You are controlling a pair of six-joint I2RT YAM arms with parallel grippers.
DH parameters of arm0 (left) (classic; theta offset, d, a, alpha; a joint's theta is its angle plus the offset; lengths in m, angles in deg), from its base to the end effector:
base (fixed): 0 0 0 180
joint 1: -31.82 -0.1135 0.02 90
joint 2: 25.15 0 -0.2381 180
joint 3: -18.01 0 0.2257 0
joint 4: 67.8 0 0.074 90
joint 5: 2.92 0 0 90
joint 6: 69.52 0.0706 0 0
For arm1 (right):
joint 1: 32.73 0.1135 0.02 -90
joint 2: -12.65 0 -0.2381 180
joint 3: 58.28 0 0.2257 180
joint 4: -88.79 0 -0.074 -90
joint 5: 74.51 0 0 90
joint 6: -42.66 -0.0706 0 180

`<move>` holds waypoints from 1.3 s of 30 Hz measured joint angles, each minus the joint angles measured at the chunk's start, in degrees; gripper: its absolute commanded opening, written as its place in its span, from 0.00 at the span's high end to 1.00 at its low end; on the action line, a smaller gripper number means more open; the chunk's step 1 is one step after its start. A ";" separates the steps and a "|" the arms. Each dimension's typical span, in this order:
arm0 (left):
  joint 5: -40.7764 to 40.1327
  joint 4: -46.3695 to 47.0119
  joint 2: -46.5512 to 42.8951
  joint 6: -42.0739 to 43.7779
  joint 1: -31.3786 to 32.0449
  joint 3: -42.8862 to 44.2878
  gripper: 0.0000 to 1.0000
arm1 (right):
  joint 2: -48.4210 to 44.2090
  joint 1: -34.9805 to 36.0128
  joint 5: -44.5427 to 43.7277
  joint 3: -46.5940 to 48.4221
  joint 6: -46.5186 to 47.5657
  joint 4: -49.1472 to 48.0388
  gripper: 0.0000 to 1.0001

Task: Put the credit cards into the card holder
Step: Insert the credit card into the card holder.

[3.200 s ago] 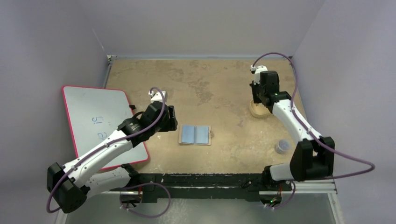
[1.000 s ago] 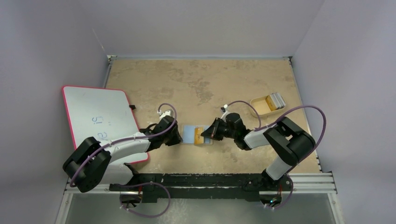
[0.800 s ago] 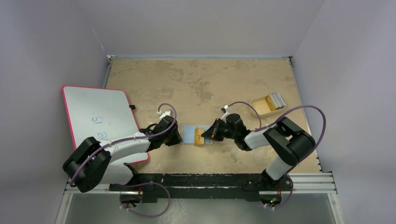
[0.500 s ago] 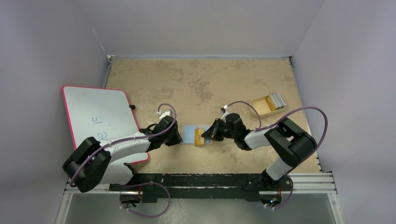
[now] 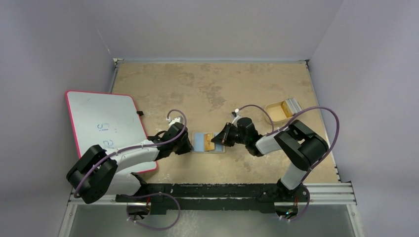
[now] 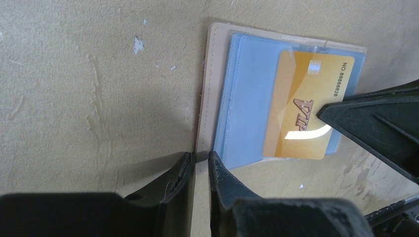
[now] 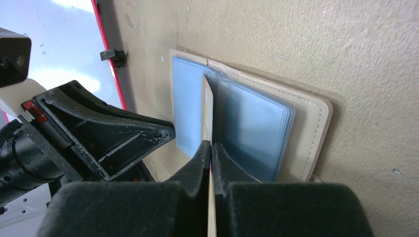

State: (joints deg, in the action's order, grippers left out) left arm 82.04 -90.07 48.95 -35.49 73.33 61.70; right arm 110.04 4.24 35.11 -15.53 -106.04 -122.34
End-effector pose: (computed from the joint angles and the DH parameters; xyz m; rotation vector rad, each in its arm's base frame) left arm 0.1815 -0.1524 0.1135 -0.3638 2.5622 -0.5818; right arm 0.2335 0.2054 0.1095 0.1726 2.2434 1.3458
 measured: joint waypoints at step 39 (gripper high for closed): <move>-0.96 -5.29 6.25 5.27 0.02 7.13 0.86 | 7.32 -0.11 4.59 17.97 17.94 20.17 1.00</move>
State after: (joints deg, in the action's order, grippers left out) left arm 81.08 -95.36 55.20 -30.22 73.36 68.83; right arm 117.36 4.13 39.70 2.44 -88.09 -102.17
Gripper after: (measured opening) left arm 0.135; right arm 0.005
